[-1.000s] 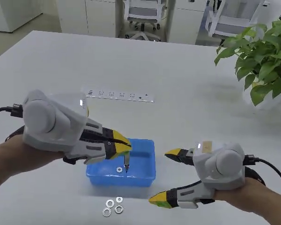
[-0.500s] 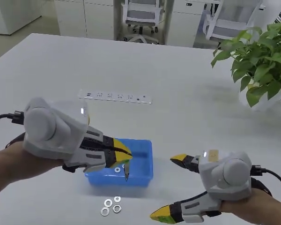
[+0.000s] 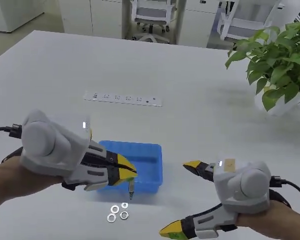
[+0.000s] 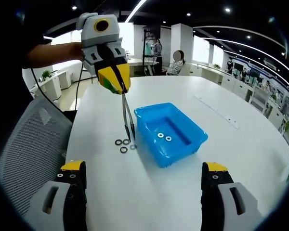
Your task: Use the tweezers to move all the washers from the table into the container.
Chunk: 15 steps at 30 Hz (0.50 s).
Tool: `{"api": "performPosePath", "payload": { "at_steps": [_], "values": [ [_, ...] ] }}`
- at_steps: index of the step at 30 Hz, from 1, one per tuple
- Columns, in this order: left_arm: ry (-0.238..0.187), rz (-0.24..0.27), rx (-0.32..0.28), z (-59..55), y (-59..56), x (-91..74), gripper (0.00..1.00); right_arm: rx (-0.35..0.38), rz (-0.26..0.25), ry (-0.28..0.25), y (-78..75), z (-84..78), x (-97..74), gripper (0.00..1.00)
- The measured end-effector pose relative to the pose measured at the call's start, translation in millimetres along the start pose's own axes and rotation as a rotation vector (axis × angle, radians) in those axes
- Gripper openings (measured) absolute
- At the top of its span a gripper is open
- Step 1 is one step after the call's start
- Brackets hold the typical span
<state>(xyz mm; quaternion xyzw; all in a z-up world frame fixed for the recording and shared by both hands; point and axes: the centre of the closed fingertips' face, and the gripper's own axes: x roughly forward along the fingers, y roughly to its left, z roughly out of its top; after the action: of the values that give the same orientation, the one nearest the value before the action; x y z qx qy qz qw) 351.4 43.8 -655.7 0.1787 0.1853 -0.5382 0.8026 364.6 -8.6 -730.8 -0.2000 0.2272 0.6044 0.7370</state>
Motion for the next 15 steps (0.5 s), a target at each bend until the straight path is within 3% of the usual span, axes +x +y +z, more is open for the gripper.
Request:
{"api": "performPosePath", "payload": {
  "at_steps": [15],
  "values": [
    [0.022, -0.015, -0.017, -17.4, -13.1, 1.8, 0.05, 0.0, 0.012, 0.025, 9.1, -6.1, -0.9, 1.0]
  ]
}}
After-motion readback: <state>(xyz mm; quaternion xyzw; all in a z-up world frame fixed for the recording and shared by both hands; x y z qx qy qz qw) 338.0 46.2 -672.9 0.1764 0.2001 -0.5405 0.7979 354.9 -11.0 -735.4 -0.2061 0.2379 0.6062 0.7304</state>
